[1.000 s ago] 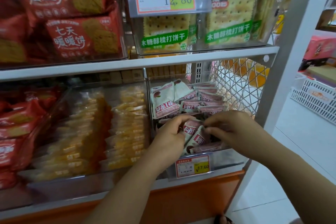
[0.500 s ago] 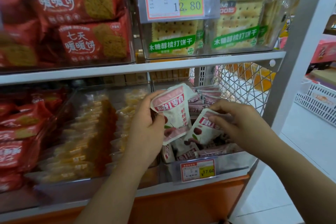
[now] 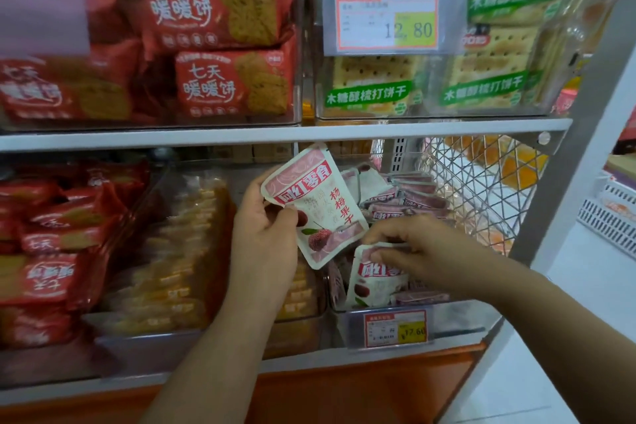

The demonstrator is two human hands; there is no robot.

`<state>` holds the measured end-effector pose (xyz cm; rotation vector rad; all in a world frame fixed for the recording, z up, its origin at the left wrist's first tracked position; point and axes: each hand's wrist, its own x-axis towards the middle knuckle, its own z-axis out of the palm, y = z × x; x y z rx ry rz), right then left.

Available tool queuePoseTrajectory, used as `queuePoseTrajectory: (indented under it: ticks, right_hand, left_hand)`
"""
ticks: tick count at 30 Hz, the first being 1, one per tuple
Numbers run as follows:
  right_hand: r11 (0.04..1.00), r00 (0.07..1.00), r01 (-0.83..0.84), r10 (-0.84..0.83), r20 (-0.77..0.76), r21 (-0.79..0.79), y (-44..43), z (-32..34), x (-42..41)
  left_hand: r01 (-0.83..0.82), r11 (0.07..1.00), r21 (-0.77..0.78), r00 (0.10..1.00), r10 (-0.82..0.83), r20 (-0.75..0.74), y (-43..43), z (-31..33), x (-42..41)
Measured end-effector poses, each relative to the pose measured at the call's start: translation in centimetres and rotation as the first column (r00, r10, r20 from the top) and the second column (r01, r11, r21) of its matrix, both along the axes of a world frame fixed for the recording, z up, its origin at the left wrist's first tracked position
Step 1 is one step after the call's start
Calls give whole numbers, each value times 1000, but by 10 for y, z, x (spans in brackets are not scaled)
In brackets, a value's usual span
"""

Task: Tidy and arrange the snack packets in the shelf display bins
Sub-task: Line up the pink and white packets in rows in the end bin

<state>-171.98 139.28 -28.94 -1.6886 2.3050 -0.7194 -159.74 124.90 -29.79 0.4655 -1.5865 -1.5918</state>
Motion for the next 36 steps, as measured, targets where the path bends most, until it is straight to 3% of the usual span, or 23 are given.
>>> queuePoseTrajectory:
  ticks: [12, 16, 19, 21, 26, 29, 33, 36]
  right_hand:
    - [980, 998, -70, 69, 12, 188, -21, -24, 13]
    - [979, 992, 17, 9, -123, 203, -15, -36, 9]
    - [971, 987, -15, 52, -149, 239, -17, -33, 16]
    - [958, 993, -43, 73, -95, 282, -18, -27, 20]
    - [918, 968, -50, -53, 247, 394, -2, -5, 17]
    - [965, 955, 82, -147, 257, 249, -4, 9, 4]
    - [923, 936, 353, -351, -39, 152, -25, 0, -23]
    - [870, 870, 493, -493, 8, 7, -45, -14, -36]
  left_hand:
    - [-58, 993, 102, 998, 57, 12, -15, -2, 2]
    - [-70, 991, 111, 997, 68, 30, -17, -4, 5]
    - [-71, 991, 116, 997, 67, 35, -17, -4, 6]
    - [-76, 990, 117, 997, 72, 37, -17, -4, 5]
    - [-101, 987, 126, 995, 97, 37, -19, -1, 5]
    - [-105, 988, 115, 994, 102, 29, -22, 0, 4]
    - [-102, 987, 127, 995, 101, 8, -25, -1, 2]
    - [-120, 981, 154, 993, 120, 8, -27, -1, 2]
